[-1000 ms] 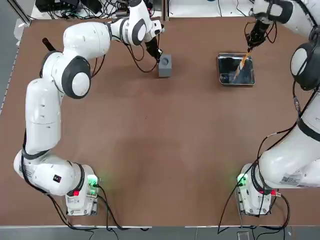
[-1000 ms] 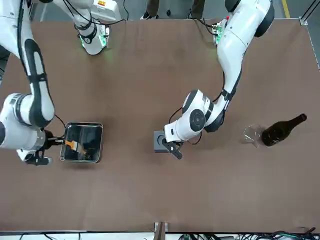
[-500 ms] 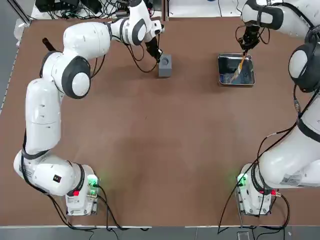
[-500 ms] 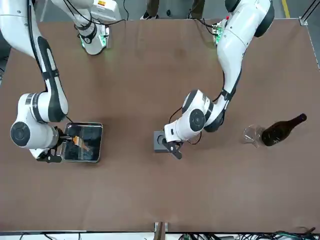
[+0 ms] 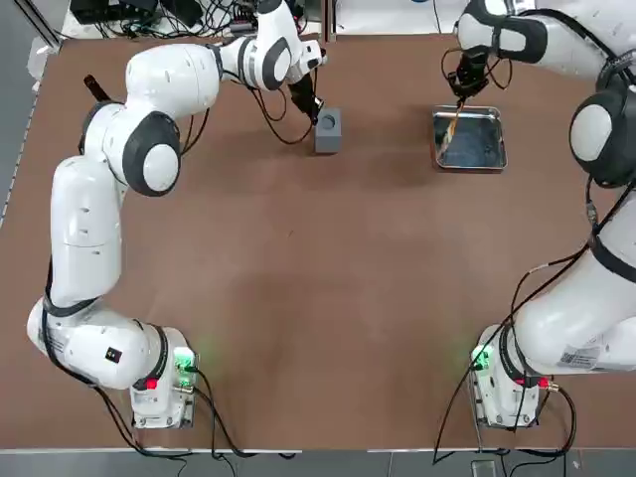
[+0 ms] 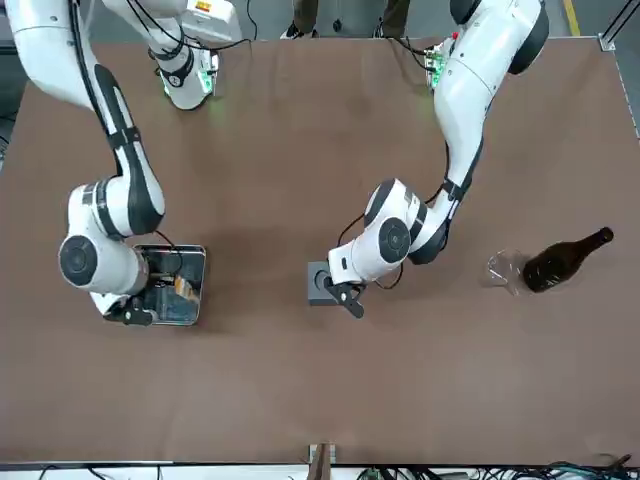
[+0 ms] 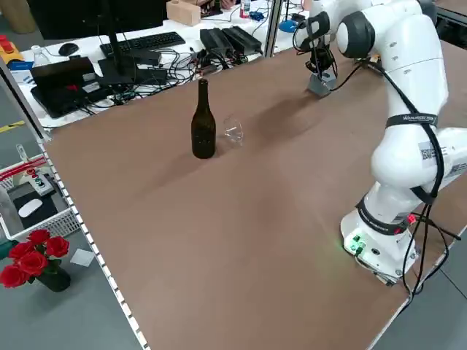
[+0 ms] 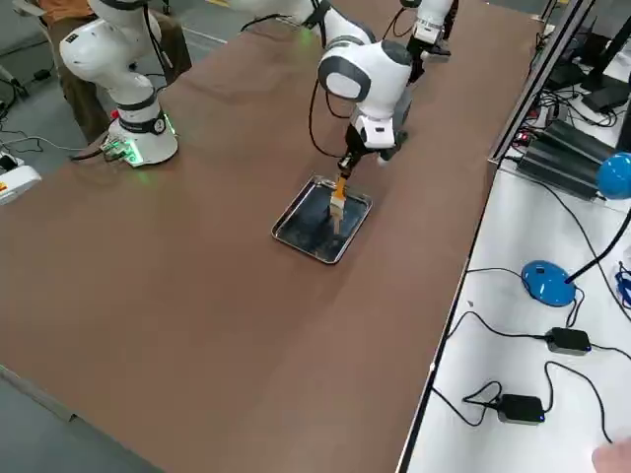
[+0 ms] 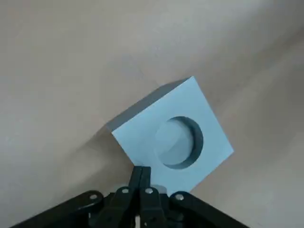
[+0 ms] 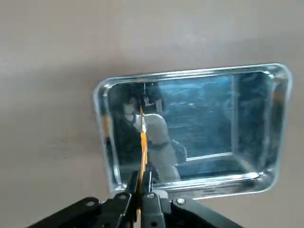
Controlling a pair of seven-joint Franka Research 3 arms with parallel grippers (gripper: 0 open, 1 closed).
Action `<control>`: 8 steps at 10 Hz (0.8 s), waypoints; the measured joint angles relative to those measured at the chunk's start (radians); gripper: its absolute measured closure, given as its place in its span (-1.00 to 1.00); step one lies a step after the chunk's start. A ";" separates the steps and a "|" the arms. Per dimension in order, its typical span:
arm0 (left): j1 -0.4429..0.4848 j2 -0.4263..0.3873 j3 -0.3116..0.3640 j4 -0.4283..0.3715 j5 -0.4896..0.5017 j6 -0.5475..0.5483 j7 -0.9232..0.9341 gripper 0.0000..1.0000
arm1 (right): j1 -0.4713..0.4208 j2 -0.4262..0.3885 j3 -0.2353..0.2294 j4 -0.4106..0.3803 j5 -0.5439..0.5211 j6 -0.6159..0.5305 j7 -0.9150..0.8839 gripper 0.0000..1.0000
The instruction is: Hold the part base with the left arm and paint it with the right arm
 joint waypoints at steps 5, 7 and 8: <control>0.000 0.000 0.000 0.000 0.000 0.000 0.000 0.95 | -0.027 0.000 0.014 -0.005 0.000 0.009 0.004 0.91; 0.000 0.000 0.000 0.000 0.000 0.000 0.000 0.95 | -0.037 0.000 -0.012 -0.006 -0.002 0.016 -0.044 0.91; 0.000 0.000 0.000 0.000 0.000 0.000 0.000 0.95 | -0.040 0.000 -0.035 -0.008 -0.003 0.023 -0.077 0.91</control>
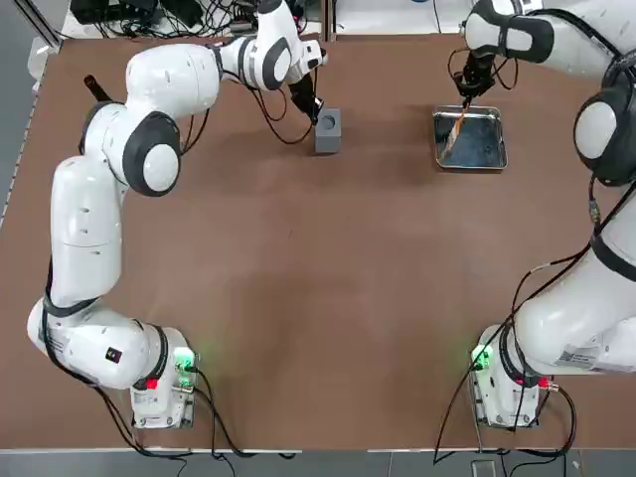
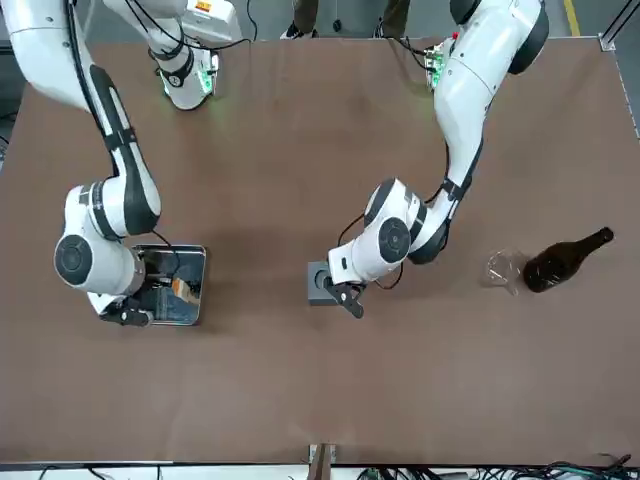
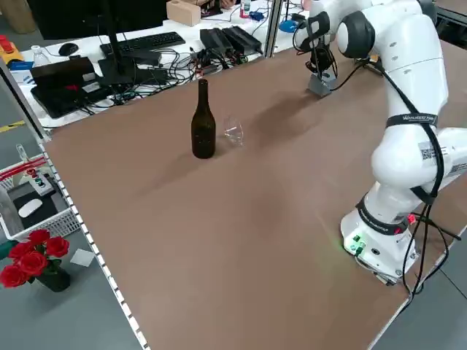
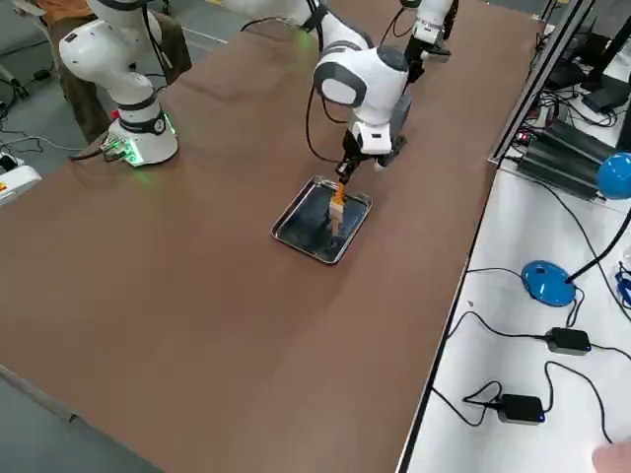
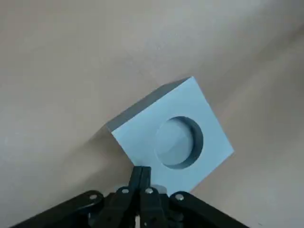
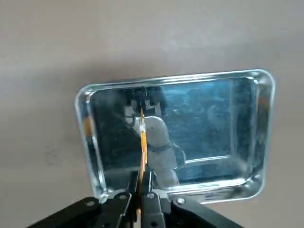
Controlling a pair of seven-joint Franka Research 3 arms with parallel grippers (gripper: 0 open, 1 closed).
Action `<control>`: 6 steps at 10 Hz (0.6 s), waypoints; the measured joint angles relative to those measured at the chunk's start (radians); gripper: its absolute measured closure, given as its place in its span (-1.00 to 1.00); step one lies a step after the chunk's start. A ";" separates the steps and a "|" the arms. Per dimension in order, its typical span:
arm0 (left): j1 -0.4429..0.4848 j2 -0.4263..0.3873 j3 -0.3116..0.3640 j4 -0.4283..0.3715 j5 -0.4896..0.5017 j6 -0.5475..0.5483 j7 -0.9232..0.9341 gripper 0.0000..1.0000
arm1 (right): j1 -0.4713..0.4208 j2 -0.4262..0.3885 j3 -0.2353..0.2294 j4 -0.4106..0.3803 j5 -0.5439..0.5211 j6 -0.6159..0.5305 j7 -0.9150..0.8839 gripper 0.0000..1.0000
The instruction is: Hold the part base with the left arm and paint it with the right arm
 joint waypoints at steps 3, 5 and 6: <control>0.000 0.000 0.000 0.000 0.000 0.000 0.000 0.95 | -0.007 0.004 -0.064 -0.006 -0.001 0.022 -0.109 0.91; 0.000 0.000 0.000 0.000 0.000 0.000 0.000 0.95 | -0.009 0.004 -0.102 -0.006 -0.003 0.024 -0.183 0.91; 0.000 0.000 0.000 0.000 0.000 0.000 0.000 0.95 | -0.010 0.004 -0.120 -0.006 -0.005 0.025 -0.216 0.91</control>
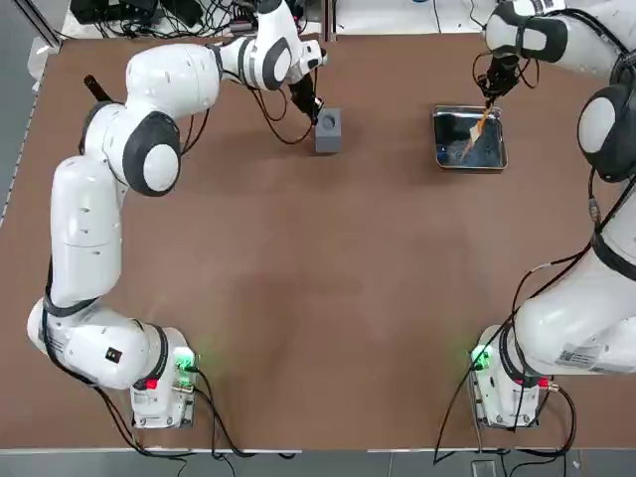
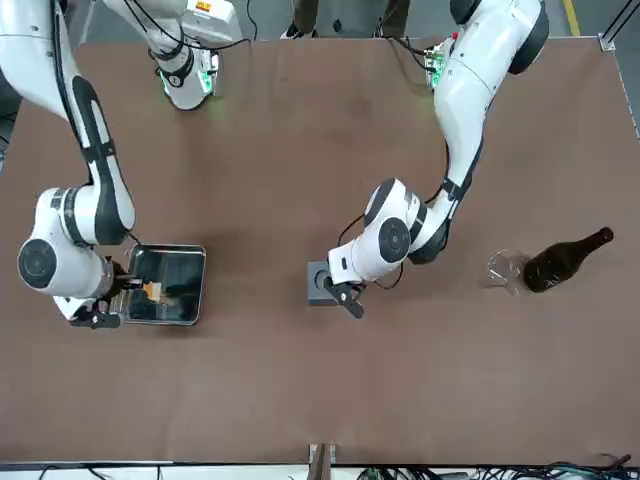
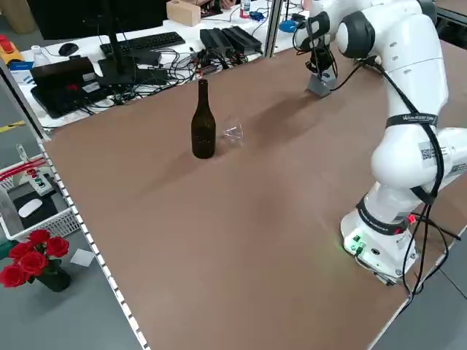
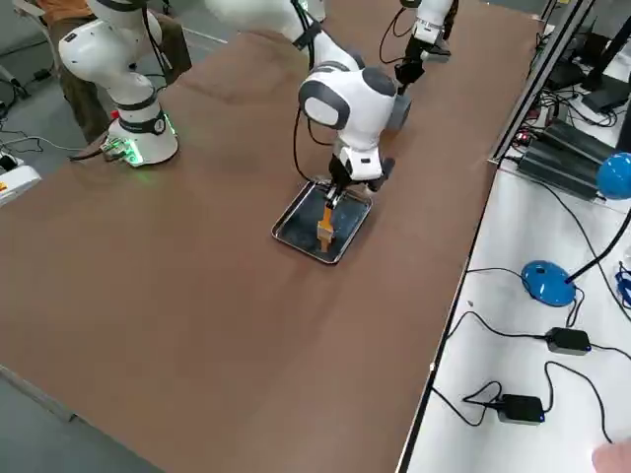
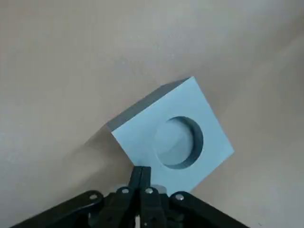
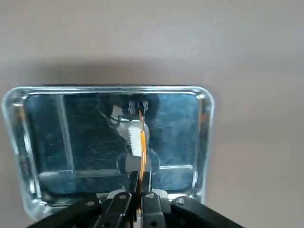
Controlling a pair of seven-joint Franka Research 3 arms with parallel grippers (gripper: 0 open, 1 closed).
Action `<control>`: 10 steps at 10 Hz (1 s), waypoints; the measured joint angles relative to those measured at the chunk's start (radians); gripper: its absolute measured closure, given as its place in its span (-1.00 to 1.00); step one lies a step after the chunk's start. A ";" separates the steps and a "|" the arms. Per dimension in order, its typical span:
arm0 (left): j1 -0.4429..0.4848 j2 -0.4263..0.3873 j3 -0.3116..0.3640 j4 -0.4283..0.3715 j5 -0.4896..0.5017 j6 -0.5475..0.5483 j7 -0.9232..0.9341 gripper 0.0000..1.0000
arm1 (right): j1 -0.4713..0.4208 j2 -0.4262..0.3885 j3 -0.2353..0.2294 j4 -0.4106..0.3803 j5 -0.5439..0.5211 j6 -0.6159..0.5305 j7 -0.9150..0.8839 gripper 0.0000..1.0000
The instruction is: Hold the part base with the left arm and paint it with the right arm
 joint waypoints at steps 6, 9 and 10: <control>0.000 0.000 0.000 0.000 0.000 0.000 0.000 0.95 | -0.002 -0.036 -0.011 0.111 0.226 -0.145 -0.234 0.91; 0.000 0.000 0.000 0.000 0.000 0.000 0.000 0.95 | -0.015 -0.055 -0.051 0.136 0.530 -0.179 -0.547 0.91; -0.001 0.000 0.000 0.000 0.002 0.000 0.000 0.95 | -0.017 -0.051 -0.063 0.135 0.634 -0.187 -0.651 0.91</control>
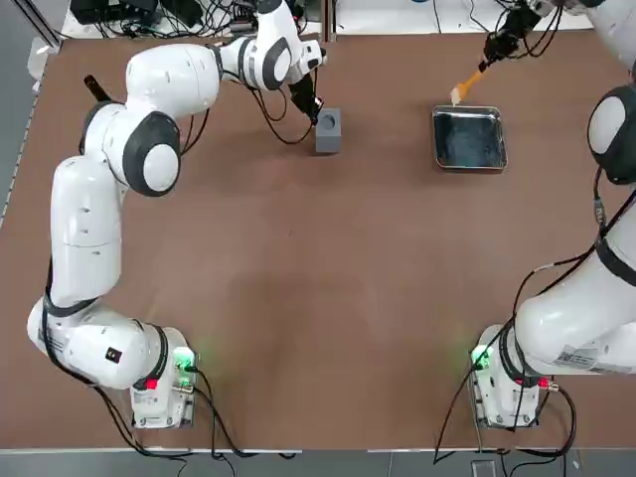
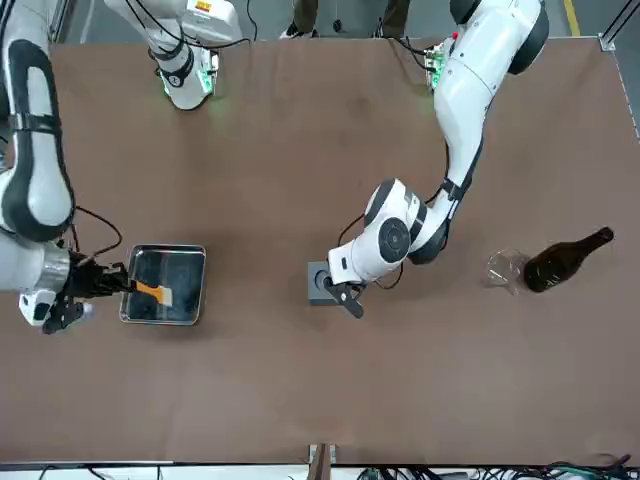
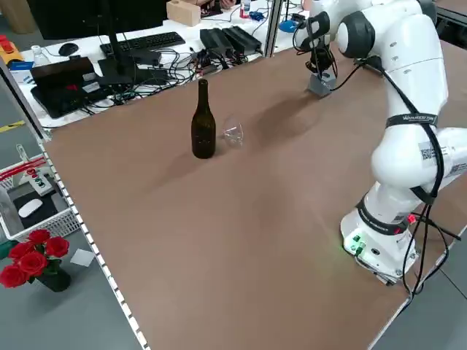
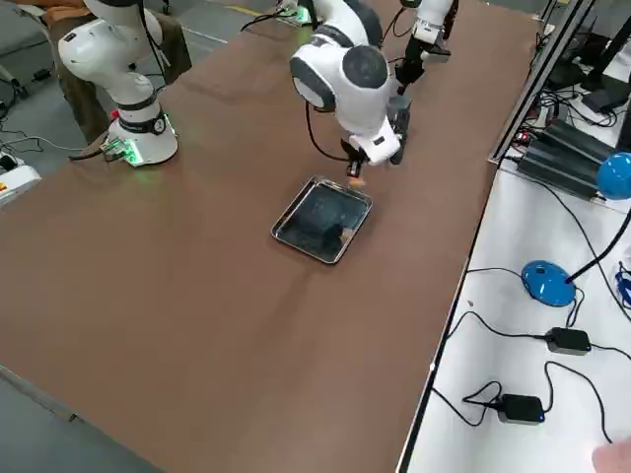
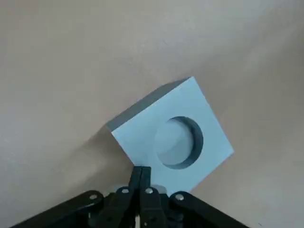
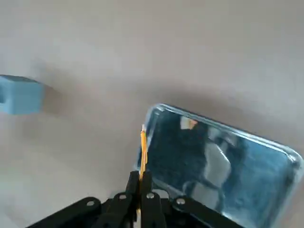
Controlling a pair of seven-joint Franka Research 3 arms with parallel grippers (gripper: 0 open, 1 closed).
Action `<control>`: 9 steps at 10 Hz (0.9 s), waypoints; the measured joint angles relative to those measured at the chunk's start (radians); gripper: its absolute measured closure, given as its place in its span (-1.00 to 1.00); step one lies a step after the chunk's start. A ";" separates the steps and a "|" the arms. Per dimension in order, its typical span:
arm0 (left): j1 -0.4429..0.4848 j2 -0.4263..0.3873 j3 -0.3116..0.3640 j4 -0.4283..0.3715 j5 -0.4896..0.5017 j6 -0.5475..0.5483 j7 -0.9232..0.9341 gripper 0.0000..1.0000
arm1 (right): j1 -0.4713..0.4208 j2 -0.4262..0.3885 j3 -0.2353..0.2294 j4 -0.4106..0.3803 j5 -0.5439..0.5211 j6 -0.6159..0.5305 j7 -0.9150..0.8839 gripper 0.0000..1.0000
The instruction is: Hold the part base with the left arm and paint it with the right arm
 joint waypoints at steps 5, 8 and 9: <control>-0.002 0.000 0.000 0.001 0.006 0.000 0.000 0.95 | 0.028 0.122 0.005 -0.007 0.408 -0.005 -0.536 0.91; -0.002 0.000 0.000 0.001 0.006 0.000 0.000 0.94 | 0.054 0.183 0.055 -0.007 0.508 0.058 -0.847 0.91; -0.002 0.000 0.000 0.001 0.006 0.000 0.000 0.94 | 0.058 0.187 0.093 -0.008 0.529 0.118 -0.953 0.91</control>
